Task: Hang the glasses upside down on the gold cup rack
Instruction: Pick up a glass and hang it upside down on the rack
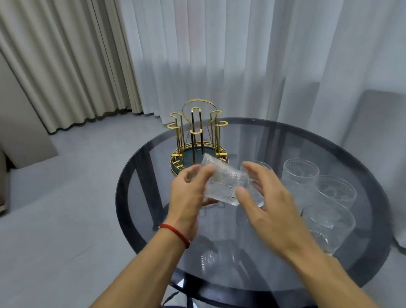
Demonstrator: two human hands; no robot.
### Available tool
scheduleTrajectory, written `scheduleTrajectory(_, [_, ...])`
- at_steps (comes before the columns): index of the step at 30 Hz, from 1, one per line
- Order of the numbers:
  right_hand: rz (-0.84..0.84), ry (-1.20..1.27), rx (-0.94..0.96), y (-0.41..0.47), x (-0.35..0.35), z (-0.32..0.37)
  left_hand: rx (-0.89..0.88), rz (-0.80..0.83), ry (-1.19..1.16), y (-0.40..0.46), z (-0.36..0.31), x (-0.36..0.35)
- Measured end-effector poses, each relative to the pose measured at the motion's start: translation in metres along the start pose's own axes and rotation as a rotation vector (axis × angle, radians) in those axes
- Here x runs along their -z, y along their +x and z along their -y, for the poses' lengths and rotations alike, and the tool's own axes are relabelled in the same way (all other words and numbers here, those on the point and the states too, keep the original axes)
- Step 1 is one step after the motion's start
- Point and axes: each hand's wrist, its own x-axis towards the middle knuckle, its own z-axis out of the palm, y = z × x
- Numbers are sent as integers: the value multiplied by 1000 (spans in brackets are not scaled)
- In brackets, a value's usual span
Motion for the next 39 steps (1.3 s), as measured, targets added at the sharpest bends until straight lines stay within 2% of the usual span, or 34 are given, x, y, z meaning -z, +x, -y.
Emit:
scheduleTrajectory(4, [149, -66, -130, 50, -8, 12, 189, 106, -370, 17, 1, 14])
scheduleTrajectory(8, [345, 31, -288, 97, -1, 16, 153, 196, -457, 41, 7, 17])
scheduleTrajectory(10, [298, 72, -319, 114, 9, 11, 77, 138, -269, 54, 14, 22])
scheduleTrajectory(13, [54, 7, -293, 144, 31, 4, -70, -10, 470, 74, 37, 40])
scheduleTrajectory(15, [-81, -17, -268, 171, 48, 0, -169, -49, 948, 88, 58, 53])
scheduleTrajectory(17, [-110, 10, -250, 205, 57, -3, -239, -84, 1178, 101, 72, 59])
scheduleTrajectory(22, [-84, -40, -188, 297, 44, -8, -316, -27, 1299, 117, 97, 63])
scheduleTrajectory(26, [21, -61, -169, 351, 10, -4, -318, 33, 1417, 121, 107, 61])
scheduleTrajectory(35, [469, -326, 27, 397, -46, -7, -286, 51, 1435, 118, 104, 59])
scheduleTrajectory(39, [641, -386, 25, 405, -56, -11, -267, 68, 1449, 117, 103, 59])
